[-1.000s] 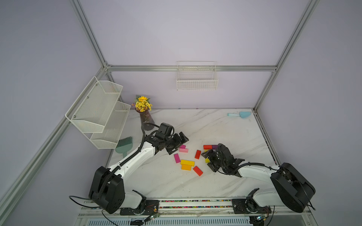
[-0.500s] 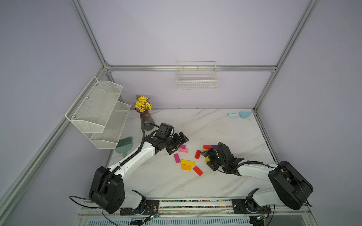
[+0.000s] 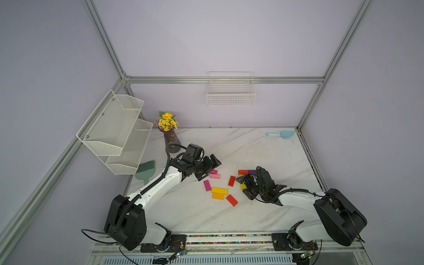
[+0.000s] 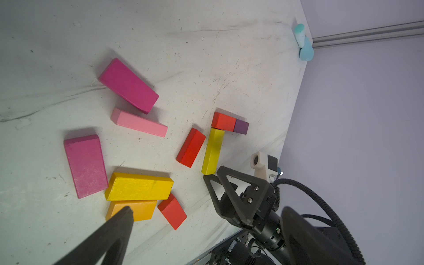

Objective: Assemble the letter c with building blocks
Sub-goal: Assemble the building block at the center of the board.

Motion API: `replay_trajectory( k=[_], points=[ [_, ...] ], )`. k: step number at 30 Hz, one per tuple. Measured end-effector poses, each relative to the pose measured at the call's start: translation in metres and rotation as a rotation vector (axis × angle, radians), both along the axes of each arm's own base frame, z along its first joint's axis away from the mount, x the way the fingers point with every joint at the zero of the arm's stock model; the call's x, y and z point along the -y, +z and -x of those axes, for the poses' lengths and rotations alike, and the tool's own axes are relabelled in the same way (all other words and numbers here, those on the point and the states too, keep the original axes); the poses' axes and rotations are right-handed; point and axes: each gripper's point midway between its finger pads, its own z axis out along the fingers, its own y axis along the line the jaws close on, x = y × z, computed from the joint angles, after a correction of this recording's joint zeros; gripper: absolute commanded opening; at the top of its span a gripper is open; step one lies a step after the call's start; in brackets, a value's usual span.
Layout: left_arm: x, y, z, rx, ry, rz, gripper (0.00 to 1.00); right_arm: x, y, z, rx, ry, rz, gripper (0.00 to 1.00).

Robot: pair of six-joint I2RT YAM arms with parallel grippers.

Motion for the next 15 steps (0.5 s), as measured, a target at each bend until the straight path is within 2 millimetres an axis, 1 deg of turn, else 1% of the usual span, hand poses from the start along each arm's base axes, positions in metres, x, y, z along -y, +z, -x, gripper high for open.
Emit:
replay_trajectory(
  k=[10, 15],
  points=[
    [0.0006, -0.0026, -0.0012, -0.006, 0.000, -0.003, 1.00, -0.0042, 0.0004, -0.0003, -0.004, 0.017, -0.015, 0.87],
    [0.0031, -0.0092, -0.0059, -0.020, 0.000, -0.011, 1.00, -0.0049, 0.0003, -0.0002, -0.005, 0.020, -0.017, 0.87]
  ],
)
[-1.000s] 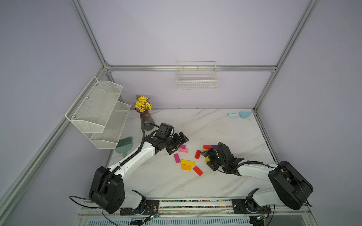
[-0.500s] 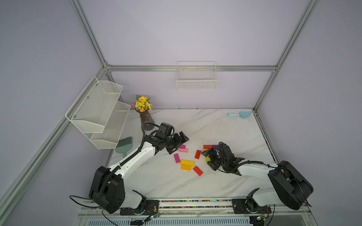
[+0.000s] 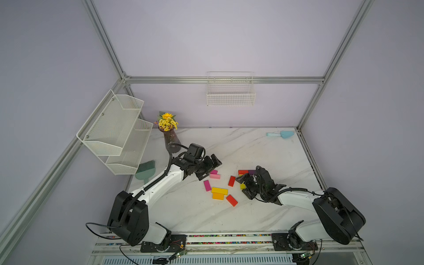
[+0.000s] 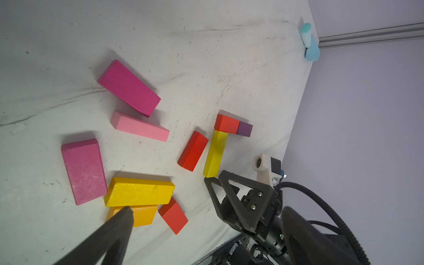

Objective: Assemble the letter c with building blocks
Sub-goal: Assemble the building block at the center of the board, then pick up the building block from the center of the board.

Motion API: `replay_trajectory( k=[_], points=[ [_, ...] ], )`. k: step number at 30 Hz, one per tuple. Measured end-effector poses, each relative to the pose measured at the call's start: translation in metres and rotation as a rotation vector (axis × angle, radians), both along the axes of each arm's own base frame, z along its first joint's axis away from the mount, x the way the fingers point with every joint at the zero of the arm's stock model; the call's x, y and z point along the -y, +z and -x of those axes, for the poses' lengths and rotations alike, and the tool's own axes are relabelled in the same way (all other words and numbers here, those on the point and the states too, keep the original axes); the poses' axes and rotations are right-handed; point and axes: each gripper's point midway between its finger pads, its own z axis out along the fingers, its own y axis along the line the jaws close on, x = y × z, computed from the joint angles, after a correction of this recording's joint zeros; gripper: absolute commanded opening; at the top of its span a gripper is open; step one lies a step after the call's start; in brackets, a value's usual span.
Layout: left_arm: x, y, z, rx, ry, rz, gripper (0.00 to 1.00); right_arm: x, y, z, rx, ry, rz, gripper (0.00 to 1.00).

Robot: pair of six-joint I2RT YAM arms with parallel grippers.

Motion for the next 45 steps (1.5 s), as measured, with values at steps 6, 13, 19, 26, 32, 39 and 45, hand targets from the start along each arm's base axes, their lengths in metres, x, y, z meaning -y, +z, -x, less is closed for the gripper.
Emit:
replay_trajectory(
  k=[6, 13, 19, 26, 32, 39, 45],
  points=[
    [0.000, -0.001, 0.000, -0.002, 0.000, -0.001, 1.00, -0.001, 0.000, 0.001, -0.002, 0.006, -0.005, 0.86],
    [0.000, -0.001, 0.000, -0.001, 0.000, -0.001, 1.00, -0.004, 0.001, 0.006, -0.014, 0.035, -0.014, 0.86],
    [0.000, 0.003, -0.001, 0.004, 0.000, 0.000, 1.00, -0.010, 0.005, 0.017, -0.023, 0.190, 0.060, 0.86],
    [0.002, 0.012, -0.006, 0.036, -0.012, 0.000, 1.00, -0.018, 0.020, 0.015, 0.044, 0.451, 0.216, 0.83],
    [0.000, 0.021, -0.003, 0.054, -0.010, 0.008, 1.00, -0.014, 0.008, 0.031, 0.022, 0.633, 0.337, 0.79],
    [-0.002, 0.030, -0.002, 0.078, -0.005, 0.015, 1.00, -0.028, 0.002, 0.054, 0.038, 0.813, 0.432, 0.75],
    [-0.013, 0.017, 0.000, 0.051, 0.021, -0.014, 1.00, -0.039, 0.000, 0.066, 0.061, 0.907, 0.487, 0.69]
  ],
)
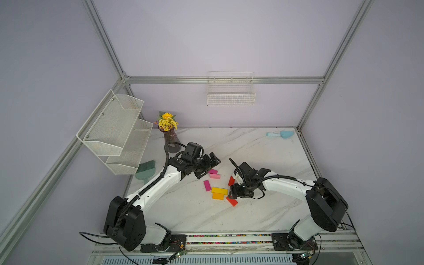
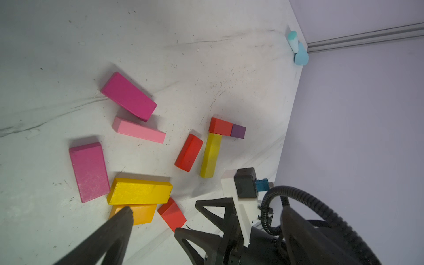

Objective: Assemble the letter c with building blocks
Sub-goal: Pick up the building block from the center of the board.

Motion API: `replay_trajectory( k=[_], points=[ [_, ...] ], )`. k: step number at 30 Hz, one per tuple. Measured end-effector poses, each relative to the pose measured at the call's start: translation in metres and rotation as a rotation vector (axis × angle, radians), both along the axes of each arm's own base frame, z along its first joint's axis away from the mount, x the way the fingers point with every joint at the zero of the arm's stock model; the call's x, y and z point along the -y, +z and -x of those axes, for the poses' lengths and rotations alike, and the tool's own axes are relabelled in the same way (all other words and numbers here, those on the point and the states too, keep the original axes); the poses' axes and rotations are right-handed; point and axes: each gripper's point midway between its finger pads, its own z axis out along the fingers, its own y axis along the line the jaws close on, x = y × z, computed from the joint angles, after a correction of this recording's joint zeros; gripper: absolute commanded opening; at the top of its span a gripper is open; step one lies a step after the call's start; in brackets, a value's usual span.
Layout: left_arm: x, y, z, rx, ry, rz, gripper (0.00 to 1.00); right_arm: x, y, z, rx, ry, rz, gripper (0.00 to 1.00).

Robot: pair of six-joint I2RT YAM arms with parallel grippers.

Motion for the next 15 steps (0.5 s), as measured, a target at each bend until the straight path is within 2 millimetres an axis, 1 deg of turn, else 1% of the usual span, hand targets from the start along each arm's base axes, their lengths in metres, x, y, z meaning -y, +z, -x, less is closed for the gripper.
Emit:
replay_trajectory(
  k=[5, 8, 11, 15],
  points=[
    [-0.020, -0.002, -0.004, -0.004, 0.053, -0.008, 1.00, -0.001, -0.004, 0.006, 0.022, 0.044, 0.044, 0.64],
    [-0.033, 0.003, -0.007, 0.009, 0.090, -0.003, 1.00, -0.002, -0.009, 0.012, 0.025, 0.065, 0.075, 0.61],
    [-0.045, 0.008, -0.009, 0.021, 0.121, 0.003, 1.00, -0.005, -0.016, 0.017, 0.027, 0.091, 0.109, 0.60],
    [-0.053, 0.013, -0.012, 0.033, 0.145, 0.008, 1.00, -0.008, -0.022, 0.022, 0.042, 0.121, 0.162, 0.57]
  ],
)
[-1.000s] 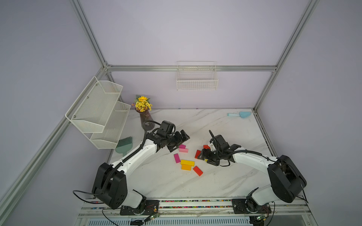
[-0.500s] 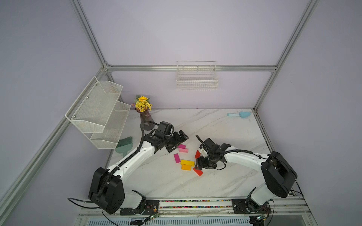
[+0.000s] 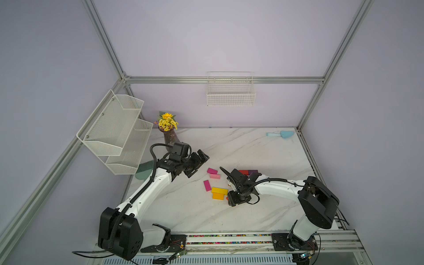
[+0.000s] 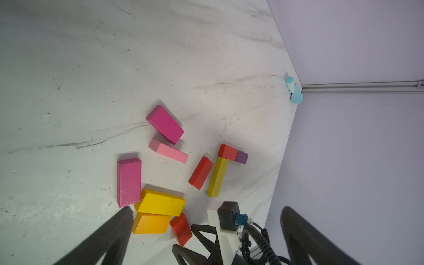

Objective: Assemble the letter c with building blocks
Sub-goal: Pick up the building block from the center of the board, then place the building block at the center of the board.

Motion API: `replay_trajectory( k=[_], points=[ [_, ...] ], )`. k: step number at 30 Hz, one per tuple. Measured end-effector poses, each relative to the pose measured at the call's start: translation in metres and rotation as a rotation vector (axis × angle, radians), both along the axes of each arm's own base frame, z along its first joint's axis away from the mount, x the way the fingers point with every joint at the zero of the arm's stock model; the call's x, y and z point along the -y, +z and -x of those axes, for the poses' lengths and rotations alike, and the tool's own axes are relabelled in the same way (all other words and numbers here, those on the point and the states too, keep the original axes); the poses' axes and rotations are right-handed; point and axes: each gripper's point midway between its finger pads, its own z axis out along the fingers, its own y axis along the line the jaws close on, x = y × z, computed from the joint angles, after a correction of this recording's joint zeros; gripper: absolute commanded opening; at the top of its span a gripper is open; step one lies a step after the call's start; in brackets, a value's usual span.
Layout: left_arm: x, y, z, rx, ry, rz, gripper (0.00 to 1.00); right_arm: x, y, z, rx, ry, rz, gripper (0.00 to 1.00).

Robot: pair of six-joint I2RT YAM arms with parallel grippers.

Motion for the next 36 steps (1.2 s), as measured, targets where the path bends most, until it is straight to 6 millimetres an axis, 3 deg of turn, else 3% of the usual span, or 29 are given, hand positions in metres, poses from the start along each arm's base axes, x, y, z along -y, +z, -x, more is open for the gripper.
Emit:
replay_trajectory(
  k=[3, 10, 16, 21, 24, 31, 36],
  points=[
    [-0.001, 0.000, 0.000, -0.001, 0.003, 0.001, 1.00, -0.002, -0.002, -0.001, 0.024, 0.013, 0.030, 0.49],
    [-0.002, -0.001, 0.000, -0.005, 0.004, 0.002, 1.00, -0.004, -0.004, -0.004, 0.043, -0.006, 0.050, 0.10],
    [0.001, -0.003, 0.002, -0.014, -0.009, 0.014, 1.00, 0.008, 0.003, 0.003, 0.045, -0.067, 0.044, 0.08],
    [0.005, -0.004, 0.000, -0.016, -0.025, 0.031, 1.00, 0.025, 0.036, 0.009, 0.094, -0.189, -0.034, 0.08],
    [0.008, -0.006, 0.000, -0.024, -0.035, 0.039, 1.00, 0.038, 0.046, 0.013, 0.114, -0.283, -0.066, 0.08],
    [0.014, -0.012, -0.004, -0.038, -0.056, 0.058, 1.00, 0.080, 0.024, 0.019, 0.078, -0.516, -0.013, 0.07],
    [0.021, -0.018, -0.005, -0.049, -0.075, 0.063, 1.00, 0.096, 0.021, 0.012, 0.075, -0.634, -0.002, 0.08]
  ],
)
